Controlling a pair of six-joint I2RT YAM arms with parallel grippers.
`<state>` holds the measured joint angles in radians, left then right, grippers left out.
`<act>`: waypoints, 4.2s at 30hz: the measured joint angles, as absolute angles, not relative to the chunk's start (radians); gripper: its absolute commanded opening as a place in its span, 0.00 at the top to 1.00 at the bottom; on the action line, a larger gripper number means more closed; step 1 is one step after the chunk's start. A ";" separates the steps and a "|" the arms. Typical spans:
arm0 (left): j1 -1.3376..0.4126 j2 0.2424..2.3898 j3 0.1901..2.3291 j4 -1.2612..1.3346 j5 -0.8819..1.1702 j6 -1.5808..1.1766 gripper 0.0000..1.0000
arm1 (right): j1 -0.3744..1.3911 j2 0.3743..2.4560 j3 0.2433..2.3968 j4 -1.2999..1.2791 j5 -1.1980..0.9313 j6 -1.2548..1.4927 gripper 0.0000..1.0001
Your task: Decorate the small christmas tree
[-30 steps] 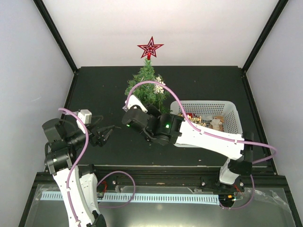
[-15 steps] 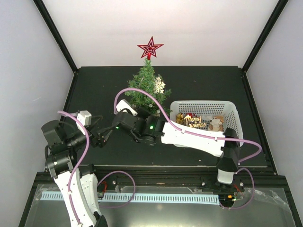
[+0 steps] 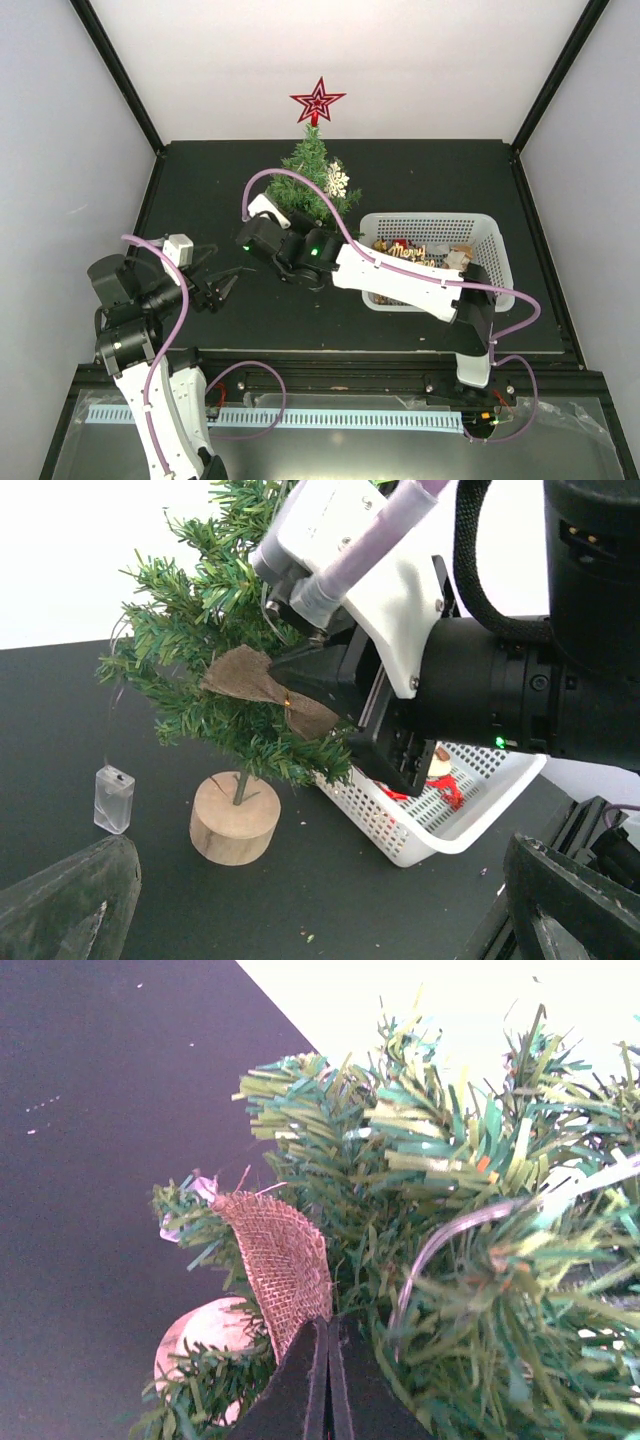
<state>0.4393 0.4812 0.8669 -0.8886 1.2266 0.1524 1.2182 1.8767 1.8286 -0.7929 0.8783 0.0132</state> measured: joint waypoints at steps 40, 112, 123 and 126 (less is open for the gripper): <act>0.457 0.470 0.859 -0.873 1.247 0.141 0.01 | 1.163 1.933 1.883 -0.907 0.865 0.096 0.89; -0.154 0.830 1.121 -0.899 0.821 0.378 0.67 | 1.192 0.957 1.214 -0.364 0.370 0.284 0.60; -0.453 1.062 1.095 -0.809 0.450 0.462 0.91 | 1.192 0.814 1.090 -0.422 0.432 0.337 0.59; -0.474 1.097 1.095 -0.779 0.414 0.471 0.92 | 1.192 0.793 1.078 -0.433 0.449 0.343 0.59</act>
